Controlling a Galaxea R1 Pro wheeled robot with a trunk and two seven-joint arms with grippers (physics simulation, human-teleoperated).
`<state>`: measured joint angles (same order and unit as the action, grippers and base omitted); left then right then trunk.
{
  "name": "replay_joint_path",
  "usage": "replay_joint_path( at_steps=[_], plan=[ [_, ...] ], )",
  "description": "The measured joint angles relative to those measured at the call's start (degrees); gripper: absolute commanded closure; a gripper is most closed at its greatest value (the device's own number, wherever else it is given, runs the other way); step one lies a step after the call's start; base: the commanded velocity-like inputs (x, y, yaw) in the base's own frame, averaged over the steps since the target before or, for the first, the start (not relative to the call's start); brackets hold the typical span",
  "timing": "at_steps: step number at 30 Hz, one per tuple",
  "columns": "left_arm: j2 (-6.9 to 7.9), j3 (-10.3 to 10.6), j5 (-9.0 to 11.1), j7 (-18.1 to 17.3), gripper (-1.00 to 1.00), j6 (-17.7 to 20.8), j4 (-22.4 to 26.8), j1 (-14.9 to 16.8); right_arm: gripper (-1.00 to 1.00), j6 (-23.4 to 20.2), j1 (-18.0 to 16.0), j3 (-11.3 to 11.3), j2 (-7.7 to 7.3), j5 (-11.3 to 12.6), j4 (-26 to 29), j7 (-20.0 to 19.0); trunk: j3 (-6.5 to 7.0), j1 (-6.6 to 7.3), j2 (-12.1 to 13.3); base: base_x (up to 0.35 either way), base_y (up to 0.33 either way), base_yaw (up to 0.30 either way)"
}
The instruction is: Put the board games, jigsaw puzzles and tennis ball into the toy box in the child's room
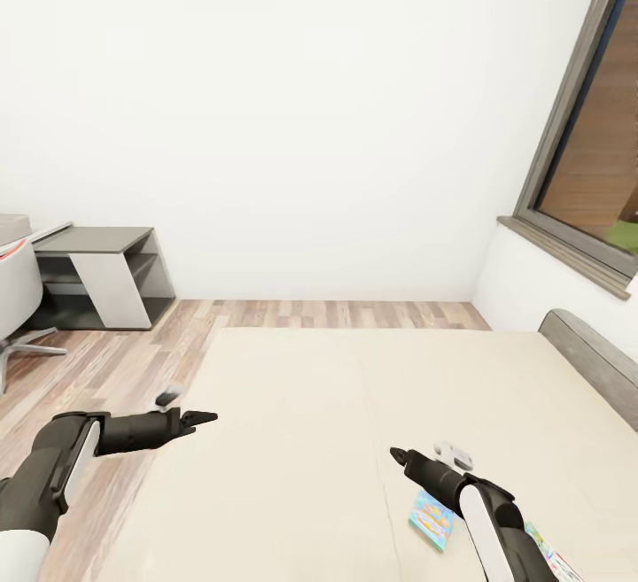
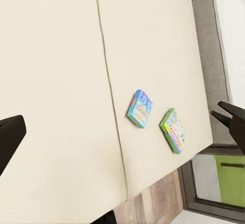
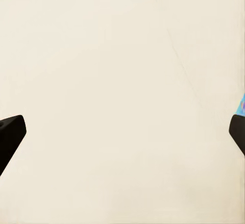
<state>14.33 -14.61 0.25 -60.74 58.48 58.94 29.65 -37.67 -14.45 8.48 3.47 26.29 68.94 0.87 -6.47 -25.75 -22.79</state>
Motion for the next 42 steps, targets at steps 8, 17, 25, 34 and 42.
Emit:
replay_joint_path(
  at_steps=[8,17,25,34,42],
  plan=[
    [0.00,0.0,0.0,0.0,-1.00,0.0,0.0,0.0,-1.00,0.0,0.0,0.0,-0.01,0.0,0.0,0.0,0.00,0.00,0.0,0.000,-0.084,0.000],
    [0.00,0.0,0.0,0.0,-1.00,0.0,0.0,0.0,-1.00,0.0,0.0,0.0,-0.01,0.0,0.0,0.0,0.00,0.00,0.0,0.000,-0.006,0.000],
    [-0.01,0.0,0.0,0.0,-1.00,0.0,0.0,0.0,-1.00,0.0,0.0,0.0,-0.01,0.0,0.0,0.0,0.06,0.00,0.0,0.000,0.000,-0.028],
    [0.00,0.0,0.0,0.0,-1.00,0.0,0.0,0.0,-1.00,0.0,0.0,0.0,-0.01,0.0,0.0,0.0,0.20,0.00,0.0,0.000,-0.042,-0.031],
    [0.00,-0.1,0.0,0.0,-1.00,0.0,0.0,0.0,-1.00,0.0,0.0,0.0,-0.01,0.0,0.0,0.0,0.21,0.00,0.0,0.000,-0.017,-0.002]
  ],
)
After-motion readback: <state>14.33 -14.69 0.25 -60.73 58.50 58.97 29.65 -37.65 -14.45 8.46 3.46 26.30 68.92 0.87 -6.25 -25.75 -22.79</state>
